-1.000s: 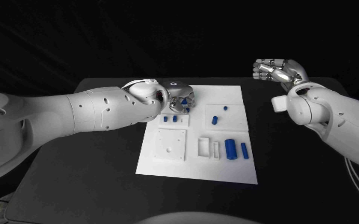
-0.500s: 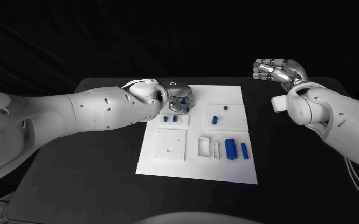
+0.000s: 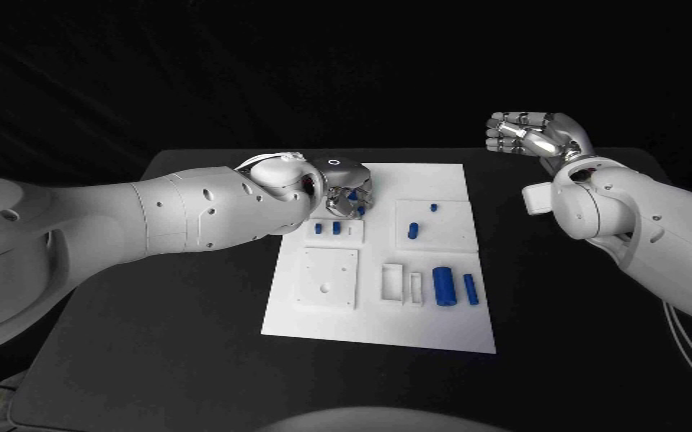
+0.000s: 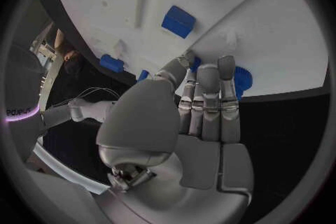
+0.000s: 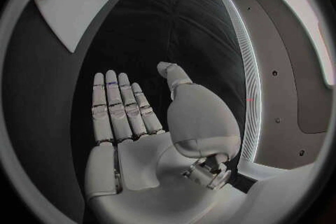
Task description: Assemble the parts on the task board
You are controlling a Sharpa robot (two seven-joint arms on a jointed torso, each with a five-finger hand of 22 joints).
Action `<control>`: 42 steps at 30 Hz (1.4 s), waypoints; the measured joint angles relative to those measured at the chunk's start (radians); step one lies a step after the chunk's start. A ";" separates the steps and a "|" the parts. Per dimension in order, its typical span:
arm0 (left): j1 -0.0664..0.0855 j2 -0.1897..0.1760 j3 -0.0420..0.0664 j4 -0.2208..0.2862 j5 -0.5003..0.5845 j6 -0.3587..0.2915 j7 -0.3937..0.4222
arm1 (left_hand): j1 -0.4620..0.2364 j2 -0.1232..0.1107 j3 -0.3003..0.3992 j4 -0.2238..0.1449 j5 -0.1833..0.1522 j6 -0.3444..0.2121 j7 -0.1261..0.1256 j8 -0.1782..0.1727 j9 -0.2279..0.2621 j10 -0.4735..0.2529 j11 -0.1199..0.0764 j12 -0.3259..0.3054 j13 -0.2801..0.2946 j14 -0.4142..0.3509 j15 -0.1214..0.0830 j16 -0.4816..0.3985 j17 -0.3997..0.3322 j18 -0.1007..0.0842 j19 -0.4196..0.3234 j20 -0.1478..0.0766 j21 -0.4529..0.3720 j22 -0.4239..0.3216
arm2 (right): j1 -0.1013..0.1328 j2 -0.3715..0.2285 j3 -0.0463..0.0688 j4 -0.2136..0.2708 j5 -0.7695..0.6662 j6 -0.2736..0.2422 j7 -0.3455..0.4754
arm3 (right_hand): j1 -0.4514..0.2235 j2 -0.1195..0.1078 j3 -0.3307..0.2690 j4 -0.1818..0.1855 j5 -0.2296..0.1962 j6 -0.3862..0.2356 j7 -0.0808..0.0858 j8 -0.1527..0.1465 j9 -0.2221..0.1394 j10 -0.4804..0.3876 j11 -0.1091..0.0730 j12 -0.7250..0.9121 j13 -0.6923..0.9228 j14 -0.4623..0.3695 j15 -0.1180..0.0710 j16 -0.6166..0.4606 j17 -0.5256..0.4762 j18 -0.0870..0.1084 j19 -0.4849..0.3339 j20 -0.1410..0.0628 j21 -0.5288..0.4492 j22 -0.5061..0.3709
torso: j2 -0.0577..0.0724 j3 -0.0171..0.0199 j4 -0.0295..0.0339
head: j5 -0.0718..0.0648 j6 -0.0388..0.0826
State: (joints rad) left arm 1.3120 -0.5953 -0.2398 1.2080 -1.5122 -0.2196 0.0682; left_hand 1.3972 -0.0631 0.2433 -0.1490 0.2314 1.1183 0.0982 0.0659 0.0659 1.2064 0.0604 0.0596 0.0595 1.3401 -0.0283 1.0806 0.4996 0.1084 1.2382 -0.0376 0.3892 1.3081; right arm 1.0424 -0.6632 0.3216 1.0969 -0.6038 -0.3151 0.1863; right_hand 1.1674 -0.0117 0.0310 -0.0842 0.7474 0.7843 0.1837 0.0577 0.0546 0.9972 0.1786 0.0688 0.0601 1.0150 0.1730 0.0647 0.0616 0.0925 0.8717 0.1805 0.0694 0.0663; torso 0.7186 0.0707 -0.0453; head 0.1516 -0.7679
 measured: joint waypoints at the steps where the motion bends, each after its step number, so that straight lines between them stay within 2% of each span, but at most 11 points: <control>1: 0.000 0.000 0.000 0.000 0.000 0.000 0.000 | 0.000 0.000 0.000 0.000 0.000 0.000 0.000 0.000 0.000 0.000 0.000 0.000 0.000 0.000 0.000 0.000 0.000 0.000 0.000 0.000 0.000 0.000 | 0.000 0.000 0.000 0.000 0.000 0.000 0.000 | 0.000 0.000 0.000 0.000 0.000 0.000 0.000 0.000 0.000 0.000 0.000 0.000 0.000 0.000 0.000 0.000 0.000 0.000 0.000 0.000 0.000 0.000 | 0.000 0.0000 0.0000 | 0.000 0.000; 6: 0.000 0.000 0.000 0.000 0.000 0.001 0.001 | 0.005 0.005 -0.004 0.004 0.000 0.015 0.002 0.000 0.000 0.022 -0.005 0.000 0.000 0.000 0.000 0.000 0.000 -0.001 -0.004 -0.004 0.000 0.000 | 0.000 0.000 0.000 0.000 0.000 0.001 0.000 | 0.000 0.000 0.000 0.000 0.000 0.000 0.000 0.000 0.000 0.000 0.000 0.000 0.000 0.000 0.000 0.000 0.000 0.000 0.000 0.000 0.000 0.000 | 0.000 -0.0002 0.0002 | 0.000 0.000; 14: -0.001 0.000 0.000 -0.007 0.000 0.001 -0.002 | 0.033 0.040 -0.026 -0.002 -0.001 0.057 0.000 0.000 0.000 0.078 -0.017 -0.007 -0.001 0.014 -0.011 0.007 0.000 -0.009 0.003 -0.011 0.021 0.000 | 0.000 0.000 0.000 0.000 0.000 0.001 0.000 | 0.000 0.000 0.000 0.000 0.000 0.000 0.000 0.000 0.000 0.000 0.000 0.000 0.000 0.000 0.000 0.000 0.000 0.000 0.000 0.000 0.000 0.000 | -0.001 -0.0006 0.0000 | -0.001 -0.001; 15: -0.001 0.000 0.000 -0.007 0.000 0.001 -0.002 | 0.038 0.044 -0.029 -0.004 -0.003 0.057 0.000 0.000 0.000 0.081 -0.017 -0.008 -0.001 0.016 -0.013 0.007 0.000 -0.010 0.002 -0.013 0.025 0.000 | 0.000 0.000 0.000 0.000 0.000 0.001 0.000 | 0.000 0.000 0.000 0.000 0.000 0.000 0.000 0.000 0.000 0.000 0.000 0.000 0.000 0.000 0.000 0.000 0.000 0.000 0.000 0.000 0.000 0.000 | -0.001 -0.0006 0.0000 | -0.001 -0.001; 16: -0.001 0.000 0.000 -0.008 0.000 0.000 -0.002 | 0.044 0.050 -0.028 -0.008 -0.019 0.057 0.000 0.000 0.000 0.084 -0.019 -0.008 -0.001 0.018 -0.015 0.007 0.002 -0.016 -0.002 -0.016 0.030 0.000 | 0.000 0.000 0.000 0.000 0.000 0.001 0.000 | 0.000 0.000 0.000 0.000 0.000 0.000 0.000 0.000 0.000 0.000 0.000 0.000 0.000 0.000 0.000 0.000 0.000 0.000 0.000 0.000 0.000 0.000 | -0.001 -0.0006 0.0000 | -0.001 -0.001; 18: -0.001 0.000 0.000 -0.009 0.000 0.000 -0.002 | 0.046 0.052 -0.013 -0.022 -0.051 0.061 0.004 0.000 0.000 0.089 -0.018 -0.007 -0.001 0.023 -0.013 0.007 0.002 -0.016 -0.002 -0.016 0.040 0.000 | 0.000 0.000 0.000 0.000 0.000 0.001 0.000 | 0.000 0.000 0.000 0.000 0.000 0.000 0.000 0.000 0.000 0.000 0.000 0.000 0.000 0.000 0.000 0.000 0.000 0.000 0.000 0.000 0.000 0.000 | -0.001 -0.0006 0.0000 | -0.001 0.000; 22: -0.001 -0.002 0.000 -0.010 0.000 -0.003 -0.002 | 0.046 0.052 0.022 -0.030 -0.054 0.064 0.000 0.000 0.000 0.089 -0.018 -0.005 -0.001 0.025 -0.015 0.007 0.003 -0.014 -0.005 -0.020 0.060 0.000 | 0.000 0.000 0.000 0.000 0.000 0.002 0.000 | 0.000 0.000 0.000 0.000 0.000 0.000 0.000 0.000 0.000 0.000 0.000 0.000 0.000 0.000 0.000 0.000 0.000 0.000 0.000 0.000 0.000 0.000 | -0.001 -0.0007 0.0000 | -0.001 0.001; 24: -0.001 -0.004 0.000 -0.010 0.000 -0.005 -0.001 | 0.045 0.053 0.024 -0.029 -0.054 0.066 -0.002 0.000 0.000 0.089 -0.018 -0.004 -0.001 0.027 -0.017 0.007 0.003 -0.008 -0.005 -0.020 0.060 0.000 | 0.000 0.000 0.000 0.000 0.000 0.002 0.000 | 0.000 0.000 0.000 0.000 0.000 0.000 0.000 0.000 0.000 0.000 0.000 0.000 0.000 0.000 0.000 0.000 0.000 0.000 0.000 0.000 0.000 0.000 | -0.001 -0.0008 0.0000 | -0.001 0.002; 31: -0.003 -0.018 0.001 0.003 0.002 -0.016 -0.001 | 0.039 0.059 0.026 -0.027 -0.055 0.068 -0.004 0.000 0.000 0.091 -0.020 -0.004 -0.001 0.029 -0.018 0.007 0.003 -0.006 -0.005 -0.020 0.060 0.000 | 0.000 0.001 0.000 0.000 0.000 0.002 0.000 | 0.000 0.000 0.000 0.000 0.000 0.000 0.000 0.000 0.000 0.000 0.000 0.000 0.000 0.000 0.000 0.000 0.000 0.000 0.000 0.000 0.000 0.000 | -0.001 -0.0008 0.0000 | 0.001 0.005; 35: -0.004 -0.031 0.015 0.018 0.007 -0.021 -0.001 | 0.038 0.059 0.026 -0.026 -0.055 0.068 -0.004 0.000 0.000 0.091 -0.020 -0.004 -0.001 0.029 -0.018 0.007 0.003 -0.006 -0.005 -0.020 0.060 0.000 | 0.000 0.001 0.000 0.000 0.000 0.002 0.000 | 0.000 0.000 0.000 0.000 0.000 0.000 0.000 0.000 0.000 0.000 0.000 0.000 0.000 0.000 0.000 0.000 0.000 0.000 0.000 0.000 0.000 0.000 | -0.001 -0.0008 0.0007 | 0.001 0.007; 42: -0.002 -0.073 0.057 0.057 0.031 -0.023 -0.002 | 0.032 0.055 0.026 -0.026 -0.060 0.075 -0.004 0.000 0.000 0.096 -0.025 -0.004 0.000 0.032 -0.022 0.007 0.004 -0.007 -0.001 -0.023 0.060 0.000 | 0.000 -0.001 0.000 0.000 0.000 0.003 0.000 | 0.000 0.000 0.000 0.000 0.000 0.000 0.000 0.000 0.000 0.000 0.000 0.000 0.000 0.000 0.000 0.000 0.000 0.000 0.000 0.000 0.000 0.000 | -0.001 -0.0008 0.0014 | 0.004 0.009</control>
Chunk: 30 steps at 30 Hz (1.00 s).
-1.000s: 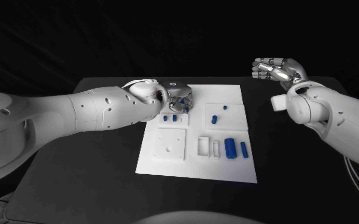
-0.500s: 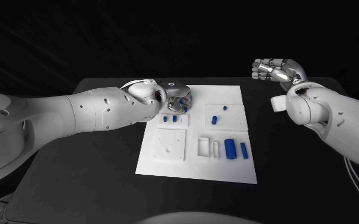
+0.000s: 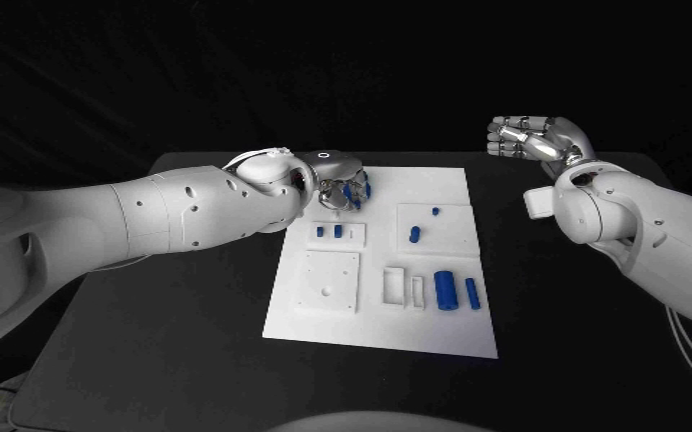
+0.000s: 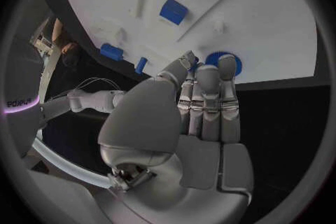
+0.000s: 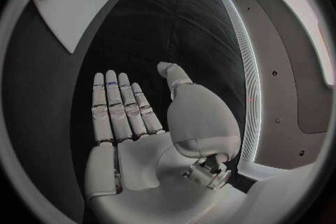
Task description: Assemble the parts on the task board
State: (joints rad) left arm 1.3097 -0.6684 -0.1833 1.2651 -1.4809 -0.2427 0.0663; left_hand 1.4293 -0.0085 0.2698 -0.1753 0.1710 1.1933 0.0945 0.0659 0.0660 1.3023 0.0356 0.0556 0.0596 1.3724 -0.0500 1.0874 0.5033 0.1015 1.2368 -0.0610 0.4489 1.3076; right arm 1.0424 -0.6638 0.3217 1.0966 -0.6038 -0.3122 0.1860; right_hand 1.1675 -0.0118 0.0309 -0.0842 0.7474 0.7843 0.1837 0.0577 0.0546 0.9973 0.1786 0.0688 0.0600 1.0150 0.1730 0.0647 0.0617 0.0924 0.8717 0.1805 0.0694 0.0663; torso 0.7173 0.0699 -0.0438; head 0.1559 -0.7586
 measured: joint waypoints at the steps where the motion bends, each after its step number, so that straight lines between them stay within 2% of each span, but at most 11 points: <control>1: 0.001 -0.008 0.005 0.007 0.005 0.001 -0.001 | 0.000 0.000 0.000 0.000 0.000 0.000 0.000 0.000 0.000 0.000 0.000 0.000 0.001 0.000 0.000 0.000 0.000 0.000 0.000 0.000 0.000 0.000 | 0.000 0.000 0.000 0.000 0.000 0.000 0.000 | 0.000 0.000 0.000 0.000 0.000 0.000 0.000 0.000 0.000 0.000 0.000 0.000 0.000 0.000 0.000 0.000 0.000 0.000 0.000 0.000 0.000 0.000 | 0.000 0.0001 0.0004 | 0.000 0.000; 6: 0.009 -0.052 0.018 0.040 0.030 0.008 -0.006 | 0.000 0.000 -0.004 0.010 -0.005 0.000 0.000 0.000 0.000 0.000 0.000 0.000 0.001 0.000 0.000 0.000 0.001 0.000 0.000 0.000 0.000 0.000 | 0.000 -0.003 0.000 0.001 0.000 0.000 0.000 | 0.000 0.000 0.000 0.000 0.000 0.000 0.000 0.000 0.000 0.000 0.000 0.000 0.000 0.000 0.000 0.000 0.000 0.000 0.000 0.000 0.000 0.000 | 0.000 0.0001 0.0006 | 0.002 0.000; 14: 0.014 -0.099 0.021 0.066 0.056 0.029 -0.018 | 0.000 0.000 -0.010 0.024 -0.010 0.000 0.000 -0.001 -0.001 0.003 -0.004 0.000 0.002 0.002 -0.002 -0.008 0.001 -0.001 0.004 -0.003 -0.012 0.000 | 0.000 -0.006 0.000 0.002 0.000 0.000 0.000 | 0.000 0.000 0.000 0.000 0.000 0.000 0.000 0.000 0.000 0.000 0.000 0.000 0.000 0.000 0.000 0.000 0.000 0.000 0.000 0.000 0.000 0.000 | 0.000 -0.0006 0.0005 | 0.003 0.001; 21: 0.014 -0.113 0.017 0.070 0.070 0.046 -0.027 | 0.000 0.000 -0.007 0.026 -0.010 0.000 0.000 -0.002 -0.001 0.003 -0.004 0.000 0.002 0.002 -0.002 -0.015 0.001 -0.001 0.004 -0.003 -0.016 0.000 | 0.000 -0.007 0.000 0.002 0.000 0.001 0.000 | 0.000 0.000 0.000 0.000 0.000 0.000 0.000 0.000 0.000 0.000 0.000 0.000 0.000 0.000 0.000 0.000 0.000 0.000 0.000 0.000 0.000 0.000 | 0.001 -0.0006 -0.0001 | 0.005 -0.001; 30: 0.009 -0.113 0.004 0.057 0.077 0.055 -0.030 | -0.001 -0.002 -0.007 0.026 -0.010 -0.001 0.000 -0.003 -0.001 0.003 -0.004 0.000 0.002 0.002 -0.002 -0.015 0.000 -0.003 0.004 -0.003 -0.016 0.000 | 0.000 -0.006 0.000 0.003 0.000 0.001 0.000 | 0.000 0.000 0.000 0.000 0.000 0.000 0.000 0.000 0.000 0.000 0.000 0.000 0.000 0.000 0.000 0.000 0.000 0.000 0.000 0.000 0.000 0.000 | 0.001 -0.0002 -0.0012 | 0.005 -0.003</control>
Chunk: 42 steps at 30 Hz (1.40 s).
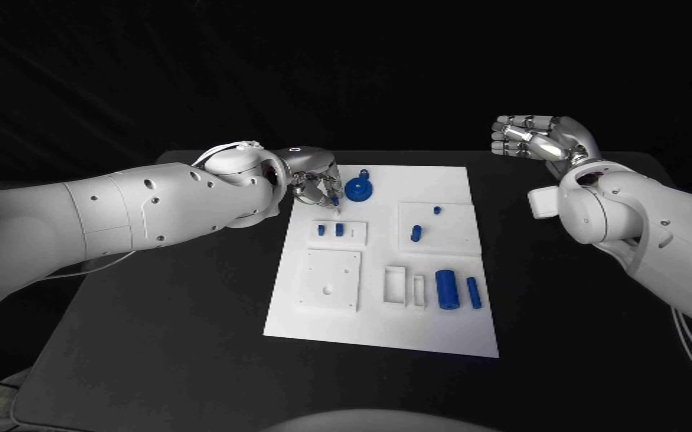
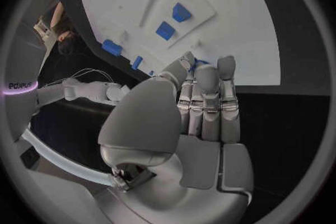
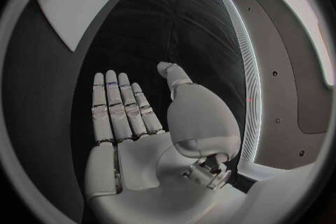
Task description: Assemble the parts on the task board
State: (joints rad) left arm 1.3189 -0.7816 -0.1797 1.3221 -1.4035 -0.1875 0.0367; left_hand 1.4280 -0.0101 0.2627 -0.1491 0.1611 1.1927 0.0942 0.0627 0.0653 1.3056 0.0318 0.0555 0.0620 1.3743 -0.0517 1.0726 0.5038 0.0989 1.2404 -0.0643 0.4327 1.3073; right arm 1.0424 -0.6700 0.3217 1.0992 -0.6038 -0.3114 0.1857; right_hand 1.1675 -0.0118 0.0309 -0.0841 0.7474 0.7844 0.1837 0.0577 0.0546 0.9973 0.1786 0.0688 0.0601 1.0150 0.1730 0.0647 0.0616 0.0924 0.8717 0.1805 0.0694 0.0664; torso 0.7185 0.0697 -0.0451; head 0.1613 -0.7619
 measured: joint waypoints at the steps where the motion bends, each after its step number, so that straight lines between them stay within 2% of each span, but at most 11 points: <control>1: -0.001 0.000 -0.001 -0.001 0.000 0.000 0.000 | 0.000 0.000 0.000 0.000 0.000 0.000 0.000 0.000 0.000 0.000 0.000 0.000 0.000 0.000 0.000 0.000 0.000 0.000 0.000 0.000 0.000 0.000 | 0.000 0.000 0.000 0.000 0.000 0.000 0.000 | 0.000 0.000 0.000 0.000 0.000 0.000 0.000 0.000 0.000 0.000 0.000 0.000 0.000 0.000 0.000 0.000 0.000 0.000 0.000 0.000 0.000 0.000 | 0.000 0.0001 -0.0001 | 0.000 0.000; 13: -0.010 0.006 -0.008 -0.018 0.002 0.005 0.000 | 0.006 -0.006 0.000 0.006 -0.002 0.000 0.000 -0.002 0.000 0.000 0.000 0.000 0.000 0.000 0.000 0.000 0.001 -0.006 0.000 0.000 0.000 0.001 | 0.000 0.001 0.000 0.001 0.000 0.001 0.000 | 0.000 0.000 0.000 0.000 0.000 0.000 0.000 0.000 0.000 0.000 0.000 0.000 0.000 0.000 0.000 0.000 0.000 0.000 0.000 0.000 0.000 0.000 | 0.000 0.0007 -0.0003 | 0.000 -0.002; 23: -0.018 0.018 -0.009 -0.029 0.002 0.009 0.001 | 0.006 -0.006 0.000 0.006 -0.002 0.000 0.000 -0.002 -0.001 0.000 0.000 0.000 -0.001 0.000 0.000 0.000 0.002 -0.006 0.000 0.000 0.000 0.001 | 0.000 0.003 0.000 0.000 0.000 0.002 0.000 | 0.000 0.000 0.003 0.003 0.000 0.000 0.000 0.000 0.000 0.000 0.000 0.000 0.000 0.000 0.000 0.000 0.000 0.000 0.000 0.000 0.000 0.000 | 0.000 0.0009 -0.0007 | -0.001 -0.004; 42: -0.022 0.026 -0.011 -0.035 0.001 0.009 -0.001 | 0.006 -0.006 0.003 0.008 -0.002 -0.002 -0.001 -0.002 0.000 0.000 0.000 0.000 -0.001 0.000 0.000 0.000 0.003 -0.007 0.000 0.000 0.000 0.000 | 0.000 0.006 0.000 -0.004 0.000 0.011 -0.001 | 0.000 0.000 0.003 0.003 0.000 0.000 0.000 0.000 0.000 0.000 0.000 0.000 0.000 0.000 0.000 0.000 0.000 0.000 0.000 0.000 0.000 0.000 | 0.000 0.0013 -0.0005 | -0.001 -0.003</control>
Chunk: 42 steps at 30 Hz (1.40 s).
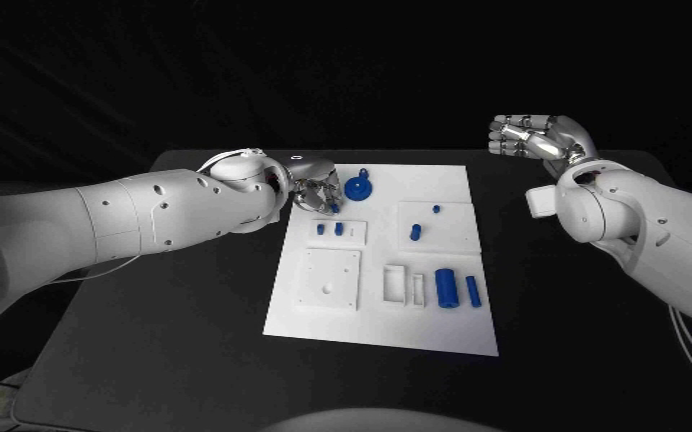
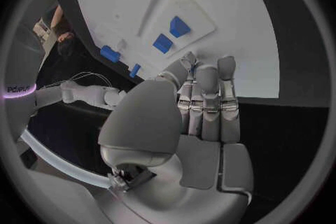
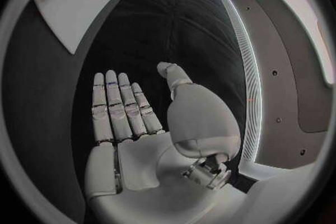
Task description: Assemble the parts on the task board
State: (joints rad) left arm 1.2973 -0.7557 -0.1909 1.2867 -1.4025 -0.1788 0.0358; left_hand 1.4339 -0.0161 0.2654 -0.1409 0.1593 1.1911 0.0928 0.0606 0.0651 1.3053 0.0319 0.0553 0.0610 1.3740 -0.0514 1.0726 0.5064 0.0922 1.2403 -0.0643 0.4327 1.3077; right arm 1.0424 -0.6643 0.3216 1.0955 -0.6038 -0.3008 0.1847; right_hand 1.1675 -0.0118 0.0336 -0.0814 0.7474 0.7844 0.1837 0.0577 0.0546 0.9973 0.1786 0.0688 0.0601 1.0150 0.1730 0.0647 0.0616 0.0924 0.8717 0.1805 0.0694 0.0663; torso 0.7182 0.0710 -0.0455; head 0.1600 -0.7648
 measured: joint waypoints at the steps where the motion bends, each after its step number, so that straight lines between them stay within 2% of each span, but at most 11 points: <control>1: 0.000 0.000 -0.001 0.000 0.000 0.000 -0.001 | 0.000 0.000 0.000 0.000 0.000 0.000 0.000 0.000 0.000 0.000 0.000 0.000 0.000 0.000 0.000 0.000 0.000 0.000 0.000 0.000 0.000 0.000 | 0.000 0.000 0.000 0.000 0.000 0.000 0.000 | 0.000 0.000 0.000 0.000 0.000 0.000 0.000 0.000 0.000 0.000 0.000 0.000 0.000 0.000 0.000 0.000 0.000 0.000 0.000 0.000 0.000 0.000 | 0.000 0.0000 0.0002 | 0.000 -0.001; 14: 0.003 0.003 -0.012 0.001 -0.004 -0.001 -0.008 | 0.000 0.000 0.000 0.000 0.000 0.004 0.000 -0.002 0.000 0.004 0.003 0.000 0.000 0.000 0.000 0.000 0.002 0.000 0.000 0.000 0.000 0.000 | 0.000 0.001 0.000 -0.002 0.000 0.004 -0.001 | 0.000 0.000 0.000 0.000 0.000 0.000 0.000 0.000 0.000 0.000 0.000 0.000 0.000 0.000 0.000 0.000 0.000 0.000 0.000 0.000 0.000 0.000 | 0.000 -0.0007 0.0003 | 0.000 -0.003; 22: 0.006 0.011 -0.023 -0.003 -0.017 -0.003 -0.014 | 0.000 0.000 -0.003 0.003 0.000 0.026 -0.004 0.001 0.002 0.019 -0.007 0.000 0.000 0.000 0.000 0.000 0.002 0.000 0.000 0.000 0.000 0.000 | 0.000 0.001 0.000 -0.004 0.000 0.005 -0.001 | 0.000 0.000 0.000 0.000 0.000 0.000 0.000 0.000 0.000 0.000 0.000 0.000 0.000 0.000 0.000 0.000 0.000 0.000 0.000 0.000 0.000 0.000 | 0.000 -0.0011 0.0003 | 0.000 -0.005; 28: 0.007 0.015 -0.025 -0.006 -0.026 -0.004 -0.017 | 0.000 0.000 -0.003 0.003 0.000 0.026 -0.004 0.001 0.003 0.022 -0.004 0.000 0.000 0.000 0.000 0.000 0.003 -0.007 0.004 -0.004 0.000 0.000 | 0.000 0.001 0.000 -0.004 0.000 0.005 -0.001 | 0.000 0.000 0.000 0.000 0.000 0.000 0.000 0.000 0.000 0.000 0.000 0.000 0.000 0.000 0.000 0.000 0.000 0.000 0.000 0.000 0.000 0.000 | 0.000 -0.0007 -0.0003 | 0.000 -0.005; 37: 0.006 0.018 -0.027 -0.010 -0.032 -0.004 -0.019 | 0.000 0.000 -0.006 0.006 0.000 0.026 -0.004 0.000 0.001 0.022 -0.004 0.000 0.000 0.000 0.000 -0.004 0.003 -0.007 0.004 -0.004 -0.005 0.000 | 0.000 0.001 0.000 -0.003 0.000 0.007 -0.001 | 0.000 0.000 0.000 0.000 0.000 0.000 0.000 0.000 0.000 0.000 0.000 0.000 0.000 0.000 0.000 0.000 0.000 0.000 0.000 0.000 0.000 0.000 | 0.000 -0.0002 -0.0003 | 0.000 -0.003; 39: 0.006 0.019 -0.027 -0.010 -0.032 -0.004 -0.019 | 0.000 0.000 -0.008 0.008 0.000 0.013 0.000 0.000 0.001 0.016 0.002 0.000 0.000 0.000 0.000 -0.004 0.003 -0.007 0.004 -0.004 -0.005 0.000 | 0.000 0.000 0.000 -0.002 0.000 0.007 -0.001 | 0.000 0.000 0.000 0.000 0.000 0.000 0.000 0.000 0.000 0.000 0.000 0.000 0.000 0.000 0.000 0.000 0.000 0.000 0.000 0.000 0.000 0.000 | 0.000 -0.0002 -0.0003 | -0.001 -0.002; 42: 0.004 0.018 -0.030 -0.011 -0.032 -0.004 -0.020 | 0.004 -0.004 -0.008 0.008 -0.003 -0.038 0.009 0.005 -0.001 0.004 0.008 0.000 0.000 0.000 0.000 -0.004 0.003 -0.007 0.004 -0.004 -0.009 0.000 | 0.000 0.000 0.000 -0.001 0.000 0.008 -0.001 | 0.000 0.000 0.000 0.000 0.000 0.000 0.000 0.000 0.000 0.000 0.000 0.000 0.000 0.000 0.000 0.000 0.000 0.000 0.000 0.000 0.000 0.000 | 0.000 -0.0001 -0.0002 | -0.002 -0.001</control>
State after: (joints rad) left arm 1.3013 -0.7379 -0.2211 1.2759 -1.4347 -0.1830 0.0154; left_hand 1.4383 -0.0200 0.2571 -0.1326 0.1565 1.1535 0.1019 0.0660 0.0637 1.3098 0.0401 0.0550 0.0614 1.3739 -0.0513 1.0688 0.5090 0.0853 1.2439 -0.0679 0.4236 1.3073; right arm 1.0421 -0.6646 0.3216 1.0941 -0.6038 -0.2932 0.1836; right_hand 1.1675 -0.0118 0.0336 -0.0814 0.7474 0.7844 0.1837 0.0577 0.0546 0.9973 0.1786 0.0688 0.0601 1.0150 0.1730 0.0647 0.0617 0.0925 0.8717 0.1805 0.0694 0.0664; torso 0.7182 0.0709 -0.0457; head 0.1583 -0.7661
